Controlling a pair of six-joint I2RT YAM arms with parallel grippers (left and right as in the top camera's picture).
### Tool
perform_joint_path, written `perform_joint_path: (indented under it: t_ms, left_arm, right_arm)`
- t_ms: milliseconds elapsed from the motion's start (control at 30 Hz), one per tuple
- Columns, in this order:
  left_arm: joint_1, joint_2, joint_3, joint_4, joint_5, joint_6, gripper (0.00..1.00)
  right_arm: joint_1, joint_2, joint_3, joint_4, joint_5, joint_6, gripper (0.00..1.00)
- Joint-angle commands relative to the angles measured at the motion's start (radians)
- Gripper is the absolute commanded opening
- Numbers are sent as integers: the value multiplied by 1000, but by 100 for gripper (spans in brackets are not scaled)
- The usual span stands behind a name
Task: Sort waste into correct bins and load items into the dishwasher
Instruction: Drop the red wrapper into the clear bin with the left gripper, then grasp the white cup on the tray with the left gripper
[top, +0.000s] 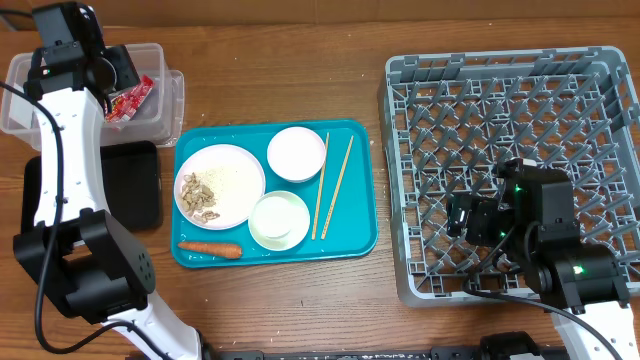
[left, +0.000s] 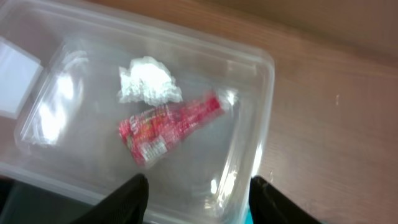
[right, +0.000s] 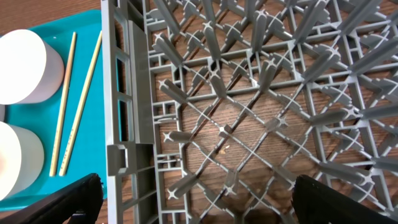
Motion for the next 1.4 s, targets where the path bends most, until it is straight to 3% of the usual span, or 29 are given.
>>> perform_joint_path:
  t_ms: [0,233,433,667,900,1067,1167,1367]
  left_arm:
    - [-75,-111,23,-136,20,-6,55]
    - [-231,-154,22,-513,139,21,60]
    - [-350,-133,-21,-808,141,20,61]
    - [-457,-132,-185,-809,177,19,61]
    - [-544,-132,-414,-605,192,-12,61]
    - [-557,-132,-505,-517,192,-33,41]
    - [-556,-132,-505,-517,192,-32,6]
    - [-554,-138,-389,-587,229,-1,4]
  right_arm:
    - [4,-5,24,16,10,1,100]
    - [4,-5,24,22,10,1,100]
    - [4,-5,24,22,10,1,100]
    - [4,-5,24,16,10,1,100]
    - [4,-5,24,10,10,1,100]
    - [4,-5,24,8,10,1,100]
    - [4,-5,24,8,10,1,100]
    - [4,-5,24,9,87,5,100]
